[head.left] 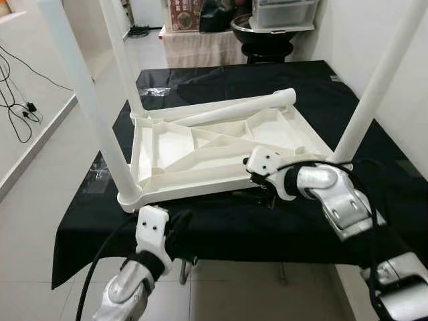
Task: Building children table
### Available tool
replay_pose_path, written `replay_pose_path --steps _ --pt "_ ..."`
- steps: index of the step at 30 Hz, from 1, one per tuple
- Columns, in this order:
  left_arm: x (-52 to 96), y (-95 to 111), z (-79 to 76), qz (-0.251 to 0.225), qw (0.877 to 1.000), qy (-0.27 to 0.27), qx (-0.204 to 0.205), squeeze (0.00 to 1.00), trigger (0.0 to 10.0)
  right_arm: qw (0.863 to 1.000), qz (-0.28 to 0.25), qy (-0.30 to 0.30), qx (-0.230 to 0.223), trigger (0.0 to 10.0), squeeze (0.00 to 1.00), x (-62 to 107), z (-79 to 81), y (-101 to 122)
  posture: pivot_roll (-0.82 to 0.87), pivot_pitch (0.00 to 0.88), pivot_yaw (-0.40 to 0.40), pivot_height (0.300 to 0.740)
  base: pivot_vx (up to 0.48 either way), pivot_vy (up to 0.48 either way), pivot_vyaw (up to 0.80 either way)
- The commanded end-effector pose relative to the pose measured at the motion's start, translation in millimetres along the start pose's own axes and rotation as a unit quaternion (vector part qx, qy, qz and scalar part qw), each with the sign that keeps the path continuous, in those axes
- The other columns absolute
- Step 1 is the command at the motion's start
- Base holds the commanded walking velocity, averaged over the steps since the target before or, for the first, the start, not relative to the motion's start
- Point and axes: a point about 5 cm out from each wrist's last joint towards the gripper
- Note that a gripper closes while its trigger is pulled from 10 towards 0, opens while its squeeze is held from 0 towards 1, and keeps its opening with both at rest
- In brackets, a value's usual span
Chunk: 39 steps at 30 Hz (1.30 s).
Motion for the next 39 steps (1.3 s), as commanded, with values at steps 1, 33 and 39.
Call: replay_pose_path --steps 1,33,39 --pt "2.4 -0.2 -0.4 0.004 1.000 0.005 0.001 0.00 10.0 1.000 0.021 0.014 -0.007 10.0 0.00 -5.8 4.4 -5.4 -0.02 0.167 0.009 0.740 0.000 0.000 0.00" --pt "18.4 4.2 -12.0 0.020 1.000 0.013 0.016 0.00 10.0 0.978 0.167 0.069 -0.105 0.0 0.00 -9.7 -39.0 3.6 -0.01 0.256 -0.018 0.740 0.000 0.000 0.00" --pt "17.2 4.1 -12.1 0.020 1.000 0.013 0.018 0.00 10.0 0.976 0.152 0.081 -0.131 0.0 0.00 -9.2 -38.1 4.8 -0.01 0.252 -0.018 0.740 0.000 0.000 0.00"
Point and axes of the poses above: a point about 5 cm out from each wrist's last joint towards the gripper, its own x axis pointing back from the gripper into the wrist, its own y axis along the axis of the wrist's last joint, z = x × y, and after that the axes turned 8 degrees about x, right-handed
